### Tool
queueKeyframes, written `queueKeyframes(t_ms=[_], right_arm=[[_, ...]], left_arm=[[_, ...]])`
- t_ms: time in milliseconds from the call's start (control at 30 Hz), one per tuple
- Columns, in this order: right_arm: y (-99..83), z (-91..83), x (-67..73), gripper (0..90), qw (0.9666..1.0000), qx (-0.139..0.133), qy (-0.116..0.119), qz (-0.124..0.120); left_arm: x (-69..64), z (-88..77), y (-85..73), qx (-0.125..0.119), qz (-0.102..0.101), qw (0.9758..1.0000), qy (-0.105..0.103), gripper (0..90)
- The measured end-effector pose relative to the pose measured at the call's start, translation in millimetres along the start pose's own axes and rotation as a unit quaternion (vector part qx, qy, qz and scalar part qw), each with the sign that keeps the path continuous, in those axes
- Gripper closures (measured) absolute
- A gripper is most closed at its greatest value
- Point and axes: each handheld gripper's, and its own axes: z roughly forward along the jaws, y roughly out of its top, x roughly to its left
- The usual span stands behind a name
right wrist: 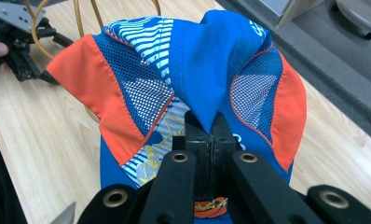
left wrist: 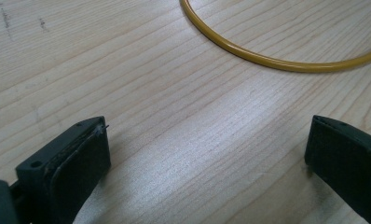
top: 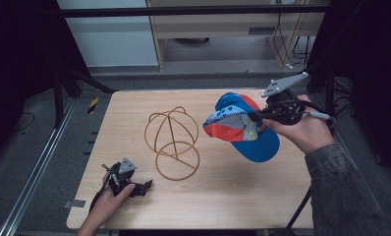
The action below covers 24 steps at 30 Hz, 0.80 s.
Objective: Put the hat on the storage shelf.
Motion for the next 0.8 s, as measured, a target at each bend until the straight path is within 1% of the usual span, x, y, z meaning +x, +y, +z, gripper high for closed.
queueKeyframes(t_ms=[67, 233, 400, 600, 800], right_arm=[[2.0, -0.6, 0.0, 89.8, 1.0, -0.001, -0.001, -0.002], [19.5, -5.3, 0.7, 89.9, 0.9998, -0.017, -0.006, -0.008], [35.2, -3.7, 3.9, 89.9, 0.9994, -0.033, -0.006, -0.013], [53.1, 6.8, 11.8, 89.9, 0.999, -0.04, -0.002, -0.022], [73.3, 20.5, 24.8, 89.9, 0.9982, -0.045, 0.009, -0.038]], left_arm=[[0.0, 0.0, 0.0, 0.0, 0.0, 1.0, 0.0, 0.0], [0.0, 0.0, 0.0, 0.0, 0.0, 1.0, 0.0, 0.0], [0.1, -0.2, 0.1, 0.002, 0.0, 1.0, 0.0, 0.0], [0.1, -0.2, 0.1, 0.002, 0.0, 1.0, 0.0, 0.0], [0.1, -0.2, 0.1, 0.002, 0.0, 1.0, 0.0, 0.0]])
